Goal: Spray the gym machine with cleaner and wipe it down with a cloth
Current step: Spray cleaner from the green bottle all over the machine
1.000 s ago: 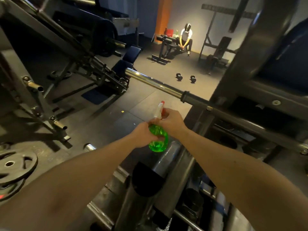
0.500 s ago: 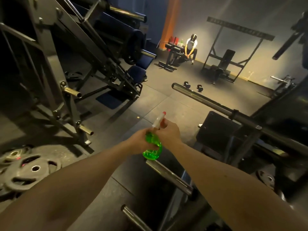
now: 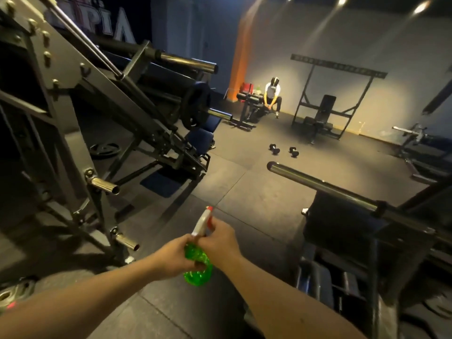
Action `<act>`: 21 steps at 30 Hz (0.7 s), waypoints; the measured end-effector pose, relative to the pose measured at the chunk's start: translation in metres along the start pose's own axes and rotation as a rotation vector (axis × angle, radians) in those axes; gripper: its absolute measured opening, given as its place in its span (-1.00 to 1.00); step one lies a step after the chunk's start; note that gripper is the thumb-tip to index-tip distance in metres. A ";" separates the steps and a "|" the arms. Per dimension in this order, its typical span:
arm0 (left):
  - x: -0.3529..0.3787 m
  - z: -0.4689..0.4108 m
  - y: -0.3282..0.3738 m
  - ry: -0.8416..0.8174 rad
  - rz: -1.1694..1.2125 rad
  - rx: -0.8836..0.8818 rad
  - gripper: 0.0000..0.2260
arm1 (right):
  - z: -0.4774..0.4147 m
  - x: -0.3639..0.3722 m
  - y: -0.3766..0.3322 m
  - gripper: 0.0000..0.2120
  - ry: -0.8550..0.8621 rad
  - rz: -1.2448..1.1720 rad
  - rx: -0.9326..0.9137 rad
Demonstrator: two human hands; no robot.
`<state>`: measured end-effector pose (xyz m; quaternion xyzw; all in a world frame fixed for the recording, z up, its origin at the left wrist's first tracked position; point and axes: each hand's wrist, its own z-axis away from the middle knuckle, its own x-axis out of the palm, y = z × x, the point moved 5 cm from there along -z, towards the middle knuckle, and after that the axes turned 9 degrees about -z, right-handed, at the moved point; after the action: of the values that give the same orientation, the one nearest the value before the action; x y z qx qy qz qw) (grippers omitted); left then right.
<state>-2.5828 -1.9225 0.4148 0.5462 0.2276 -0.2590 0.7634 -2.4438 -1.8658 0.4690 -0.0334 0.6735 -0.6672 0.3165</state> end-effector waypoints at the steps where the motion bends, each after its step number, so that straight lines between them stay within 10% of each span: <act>1: -0.010 -0.014 -0.003 -0.013 -0.026 0.006 -0.43 | -0.018 0.003 0.000 -0.61 0.013 0.004 -0.001; 21: -0.026 -0.338 0.050 -0.501 -0.220 0.253 -0.38 | -0.239 -0.104 0.081 -0.43 0.523 -0.119 0.352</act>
<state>-2.5921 -1.5838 0.3655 0.5283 0.0559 -0.4929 0.6891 -2.4429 -1.5989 0.4120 0.1551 0.6030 -0.7768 0.0940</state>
